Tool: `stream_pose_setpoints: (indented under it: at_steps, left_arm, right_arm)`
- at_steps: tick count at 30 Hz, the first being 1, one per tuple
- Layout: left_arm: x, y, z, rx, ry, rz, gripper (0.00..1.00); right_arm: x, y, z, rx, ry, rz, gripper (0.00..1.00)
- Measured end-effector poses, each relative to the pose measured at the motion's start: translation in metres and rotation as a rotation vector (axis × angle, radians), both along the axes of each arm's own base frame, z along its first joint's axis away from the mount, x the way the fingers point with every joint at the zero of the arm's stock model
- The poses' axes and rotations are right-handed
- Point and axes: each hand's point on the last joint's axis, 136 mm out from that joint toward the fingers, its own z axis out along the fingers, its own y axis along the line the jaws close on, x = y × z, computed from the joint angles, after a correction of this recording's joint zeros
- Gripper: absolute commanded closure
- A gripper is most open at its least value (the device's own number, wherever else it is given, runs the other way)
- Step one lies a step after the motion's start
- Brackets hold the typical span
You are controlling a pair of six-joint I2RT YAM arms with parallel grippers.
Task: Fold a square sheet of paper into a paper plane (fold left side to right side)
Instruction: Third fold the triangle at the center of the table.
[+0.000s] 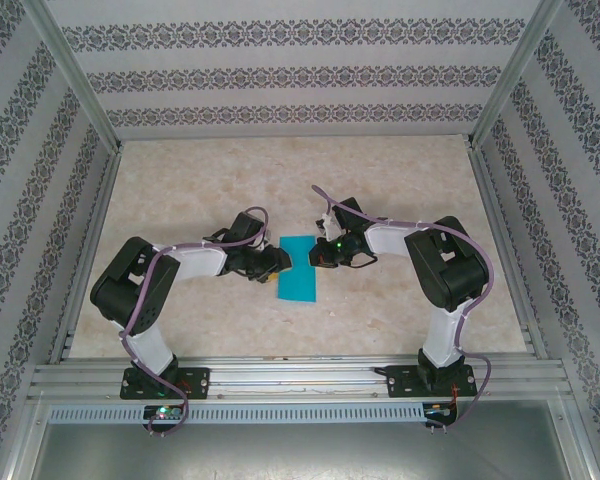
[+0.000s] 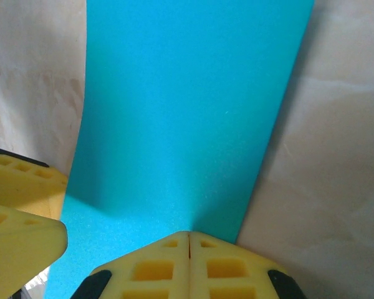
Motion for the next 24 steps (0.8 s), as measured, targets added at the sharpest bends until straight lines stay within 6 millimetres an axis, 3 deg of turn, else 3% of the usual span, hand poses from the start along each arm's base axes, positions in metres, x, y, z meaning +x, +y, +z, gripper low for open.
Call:
stream_pose_setpoints:
  at_steps: [7, 17, 20, 24]
  left_arm:
    - [0.009, 0.002, 0.004, 0.001, -0.029, 0.01, 0.64]
    - [0.012, 0.002, 0.006, 0.0, -0.044, 0.005, 0.93]
    - [0.012, 0.002, 0.006, 0.0, -0.044, 0.005, 1.0]
    - [0.012, 0.002, 0.006, 0.0, -0.043, 0.006, 1.0]
  right_arm:
    - [0.0, 0.0, 0.0, 0.002, 0.002, 0.001, 1.0]
    - [0.0, 0.001, 0.0, 0.003, 0.002, 0.002, 1.0]
    - [0.001, 0.001, 0.001, 0.003, 0.0, 0.002, 0.93]
    - [0.001, 0.001, 0.002, 0.004, -0.007, 0.007, 0.77]
